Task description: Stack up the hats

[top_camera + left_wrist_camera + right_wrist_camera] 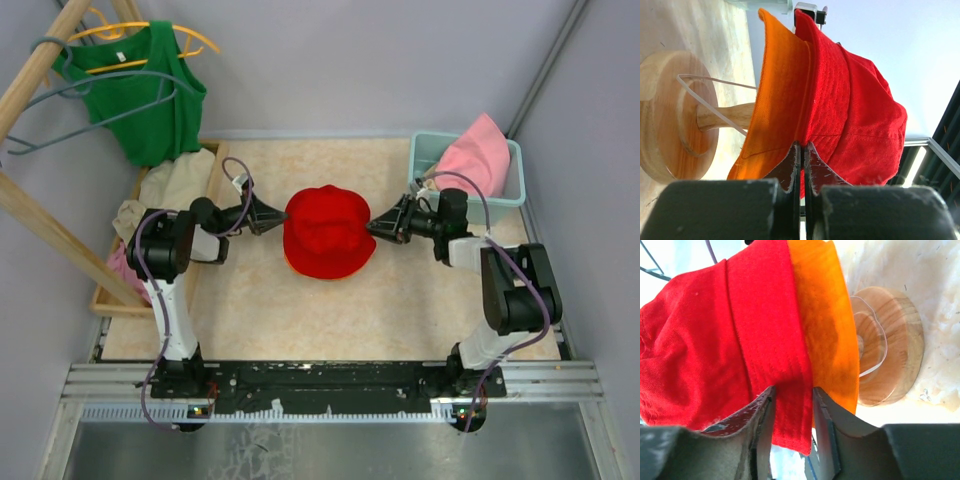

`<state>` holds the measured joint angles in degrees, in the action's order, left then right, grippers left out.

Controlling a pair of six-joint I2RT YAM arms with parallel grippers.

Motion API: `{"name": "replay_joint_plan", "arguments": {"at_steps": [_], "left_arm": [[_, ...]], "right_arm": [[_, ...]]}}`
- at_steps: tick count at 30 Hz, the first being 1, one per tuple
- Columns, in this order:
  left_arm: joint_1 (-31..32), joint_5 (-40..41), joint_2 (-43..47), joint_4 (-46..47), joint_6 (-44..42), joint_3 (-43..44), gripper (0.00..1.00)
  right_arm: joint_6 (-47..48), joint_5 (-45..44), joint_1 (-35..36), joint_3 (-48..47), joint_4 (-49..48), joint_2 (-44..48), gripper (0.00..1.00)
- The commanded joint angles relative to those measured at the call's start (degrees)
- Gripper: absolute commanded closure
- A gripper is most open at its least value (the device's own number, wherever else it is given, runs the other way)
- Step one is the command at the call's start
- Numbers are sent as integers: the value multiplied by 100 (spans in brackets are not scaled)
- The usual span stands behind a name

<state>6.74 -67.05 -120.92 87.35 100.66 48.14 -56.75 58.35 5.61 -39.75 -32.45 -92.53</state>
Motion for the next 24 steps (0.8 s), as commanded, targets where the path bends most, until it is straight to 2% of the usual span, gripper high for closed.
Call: {"name": "replay_joint_plan", "arguments": {"at_steps": [1, 7, 8, 11, 12, 13, 14, 16, 20, 24], "left_arm": [[38, 103, -129, 1328, 111, 78, 100], [38, 101, -167, 1442, 159, 17, 100], [38, 96, -175, 1447, 161, 14, 100], [38, 95, -189, 1468, 165, -27, 100], [38, 97, -189, 1491, 176, -29, 100], [40, 102, -191, 1502, 187, -31, 100], [40, 98, -187, 1512, 189, -39, 100], [42, 90, -187, 1521, 197, -41, 100], [38, 78, -177, 1522, 199, -28, 100], [38, 78, -185, 1513, 194, -24, 100]], "right_arm": [[-132, 80, 46, -94, -527, -15, 70], [110, -25, 30, -85, -194, 93, 97], [187, -58, 29, -78, -95, 118, 100], [376, -131, 0, -66, 151, 148, 100], [415, -126, -18, -68, 223, 148, 96], [451, -133, -36, -68, 264, 154, 79], [491, -149, -48, -73, 323, 170, 67], [644, -193, -59, -124, 498, 182, 57], [752, -232, -60, -245, 620, 125, 50], [398, -86, -47, -235, 76, -6, 48]]}}
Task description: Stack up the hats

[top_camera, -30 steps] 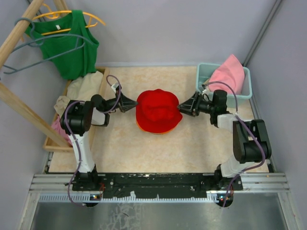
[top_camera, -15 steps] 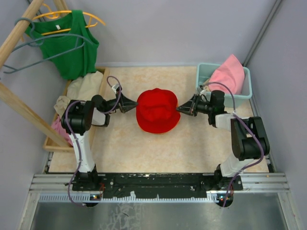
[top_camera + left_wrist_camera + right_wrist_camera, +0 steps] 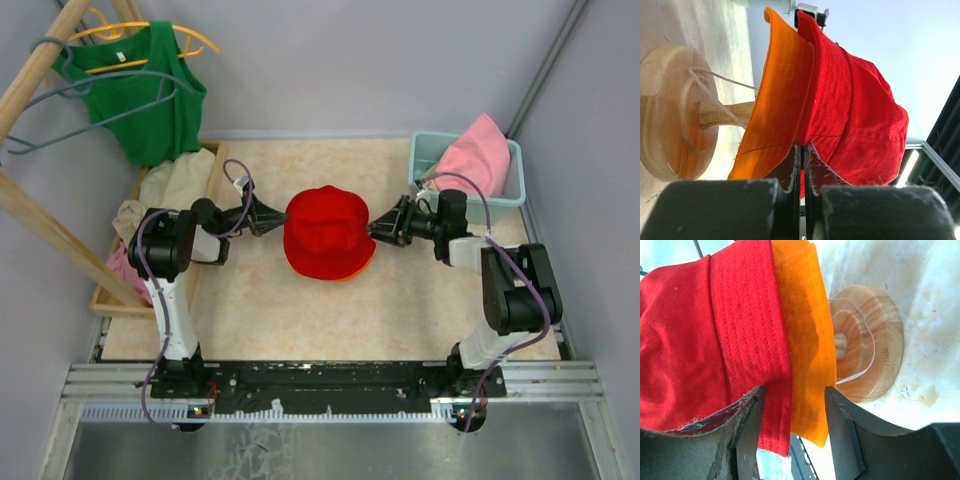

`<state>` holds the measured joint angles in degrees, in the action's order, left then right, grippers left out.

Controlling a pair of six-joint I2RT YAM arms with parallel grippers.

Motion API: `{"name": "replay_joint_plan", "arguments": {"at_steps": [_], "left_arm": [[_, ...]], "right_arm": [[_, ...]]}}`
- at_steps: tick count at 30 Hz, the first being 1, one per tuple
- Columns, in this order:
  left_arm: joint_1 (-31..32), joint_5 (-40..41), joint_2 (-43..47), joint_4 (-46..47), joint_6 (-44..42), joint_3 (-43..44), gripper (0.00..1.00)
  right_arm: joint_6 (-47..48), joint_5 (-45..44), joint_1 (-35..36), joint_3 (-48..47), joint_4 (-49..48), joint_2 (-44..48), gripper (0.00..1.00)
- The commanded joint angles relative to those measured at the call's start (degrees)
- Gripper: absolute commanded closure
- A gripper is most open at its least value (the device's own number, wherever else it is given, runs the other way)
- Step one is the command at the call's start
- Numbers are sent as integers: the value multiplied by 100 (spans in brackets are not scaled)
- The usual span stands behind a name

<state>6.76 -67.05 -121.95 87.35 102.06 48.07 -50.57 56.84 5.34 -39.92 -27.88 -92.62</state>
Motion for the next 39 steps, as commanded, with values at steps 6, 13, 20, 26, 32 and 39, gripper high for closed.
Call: {"name": "replay_joint_plan", "arguments": {"at_steps": [6, 13, 20, 26, 32, 39], "left_arm": [[35, 101, -104, 1500, 54, 23, 100], [40, 98, -111, 1460, 56, 59, 100], [38, 99, -106, 1465, 40, 34, 100], [36, 98, -194, 1520, 54, 9, 100], [40, 59, -255, 1518, 67, 39, 100], [35, 39, -304, 1515, 101, 88, 100]], "right_arm": [[-1168, 302, 45, -103, -1511, -54, 47], [-1971, 388, 109, 58, -2679, -439, 52], [-1549, 313, 121, 116, -2018, -268, 93], [-82, -172, 112, 82, 2, 340, 100], [1581, -1120, 124, -72, 2230, 809, 100], [2386, -2422, 36, -318, 3532, 945, 100]]}}
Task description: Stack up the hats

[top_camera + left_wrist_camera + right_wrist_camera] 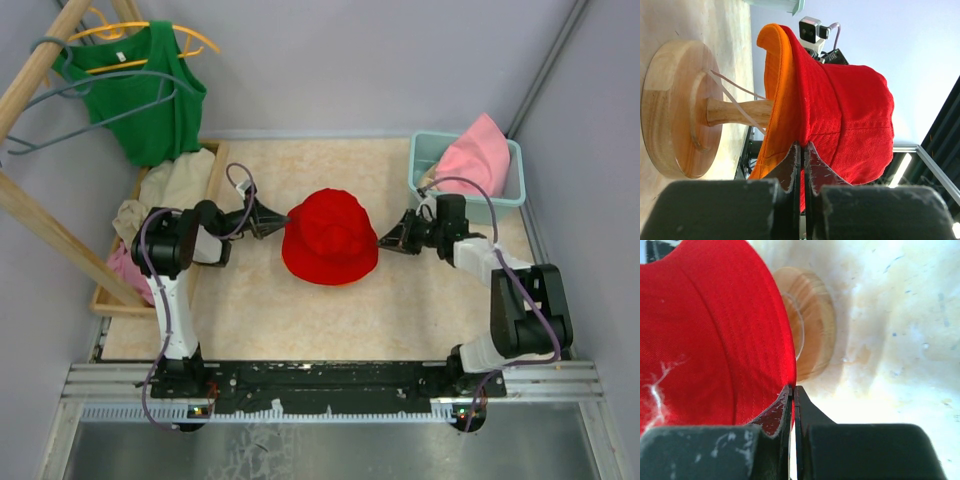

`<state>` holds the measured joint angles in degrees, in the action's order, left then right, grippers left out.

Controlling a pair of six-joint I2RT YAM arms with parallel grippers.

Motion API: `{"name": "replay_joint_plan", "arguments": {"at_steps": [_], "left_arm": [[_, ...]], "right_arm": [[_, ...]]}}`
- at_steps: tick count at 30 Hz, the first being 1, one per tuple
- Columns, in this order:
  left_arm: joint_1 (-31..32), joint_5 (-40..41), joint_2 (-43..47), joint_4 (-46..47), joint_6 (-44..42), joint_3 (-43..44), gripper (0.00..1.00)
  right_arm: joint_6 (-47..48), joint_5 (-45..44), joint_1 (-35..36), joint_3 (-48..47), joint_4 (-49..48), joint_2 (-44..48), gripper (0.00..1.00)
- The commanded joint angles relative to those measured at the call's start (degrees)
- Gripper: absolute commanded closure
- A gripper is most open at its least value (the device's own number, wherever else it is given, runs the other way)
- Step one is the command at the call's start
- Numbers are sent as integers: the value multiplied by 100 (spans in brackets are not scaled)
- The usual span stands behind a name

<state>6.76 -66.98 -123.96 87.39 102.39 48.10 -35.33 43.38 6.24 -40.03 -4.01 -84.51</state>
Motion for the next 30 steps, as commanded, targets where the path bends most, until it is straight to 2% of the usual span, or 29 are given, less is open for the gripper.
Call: {"name": "replay_joint_plan", "arguments": {"at_steps": [1, 8, 17, 30], "left_arm": [[35, 15, -103, 1502, 60, 94, 100], [37, -83, -210, 1517, -127, -68, 100], [27, -241, -292, 1522, -528, -552, 100], [-22, -410, 147, 1526, -627, -830, 100]], "right_arm": [[902, -1204, -68, -352, 1184, 129, 100], [956, -1368, -70, -650, 1154, -230, 100], [919, -1338, -5, -729, 1174, -101, 100], [928, -1385, 201, -1064, 1340, 14, 100]]}}
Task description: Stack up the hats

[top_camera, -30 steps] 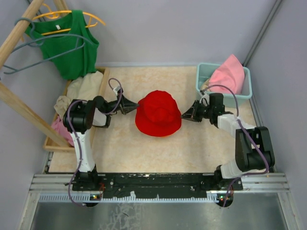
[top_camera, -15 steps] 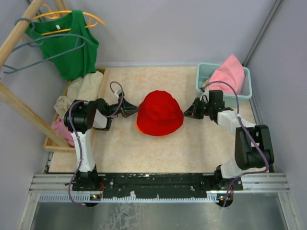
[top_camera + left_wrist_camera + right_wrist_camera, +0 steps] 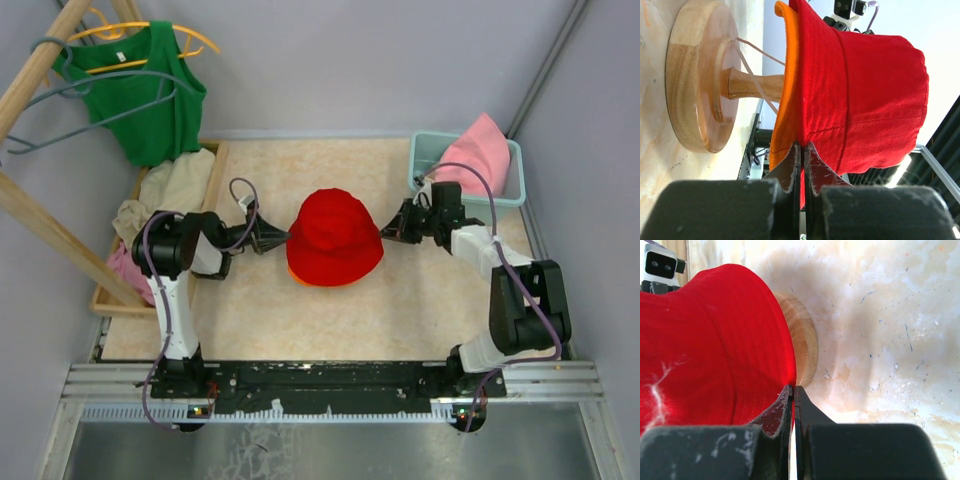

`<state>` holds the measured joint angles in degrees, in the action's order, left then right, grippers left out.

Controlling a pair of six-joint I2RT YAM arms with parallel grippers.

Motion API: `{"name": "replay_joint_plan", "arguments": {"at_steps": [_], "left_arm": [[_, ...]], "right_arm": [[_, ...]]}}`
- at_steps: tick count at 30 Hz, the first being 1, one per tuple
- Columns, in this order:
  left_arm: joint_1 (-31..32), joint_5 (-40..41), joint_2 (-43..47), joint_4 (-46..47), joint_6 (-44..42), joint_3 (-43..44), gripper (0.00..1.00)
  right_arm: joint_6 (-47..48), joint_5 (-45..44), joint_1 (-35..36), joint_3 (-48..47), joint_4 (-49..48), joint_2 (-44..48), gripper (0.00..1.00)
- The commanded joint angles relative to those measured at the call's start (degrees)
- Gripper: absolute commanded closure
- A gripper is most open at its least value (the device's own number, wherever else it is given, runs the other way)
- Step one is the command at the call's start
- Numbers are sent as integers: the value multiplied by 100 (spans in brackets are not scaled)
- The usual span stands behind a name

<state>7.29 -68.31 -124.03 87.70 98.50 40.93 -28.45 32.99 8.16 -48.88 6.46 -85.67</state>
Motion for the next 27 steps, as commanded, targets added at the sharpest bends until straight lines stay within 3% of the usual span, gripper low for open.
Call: {"name": "replay_joint_plan", "arguments": {"at_steps": [1, 4, 10, 18, 20, 27], "left_arm": [[-90, -275, 159, 1495, -262, -158, 100], [-130, -245, 221, 1500, -278, -206, 97], [-377, -131, 414, 1497, -331, -374, 79], [-556, -76, 383, 1495, -412, -501, 79], [-635, -36, 451, 1500, -388, -448, 80], [-894, 280, 767, 1310, -387, 112, 82]], "right_arm": [[267, -362, 10, -198, 344, 148, 100], [342, -381, 5, -287, 505, 241, 99], [438, -565, 8, -495, 865, 463, 76], [516, -1028, 10, -1030, 1434, 918, 68], [525, -1237, 9, -1317, 1637, 1071, 62], [748, -2875, -27, -2792, 2559, 769, 49]]}}
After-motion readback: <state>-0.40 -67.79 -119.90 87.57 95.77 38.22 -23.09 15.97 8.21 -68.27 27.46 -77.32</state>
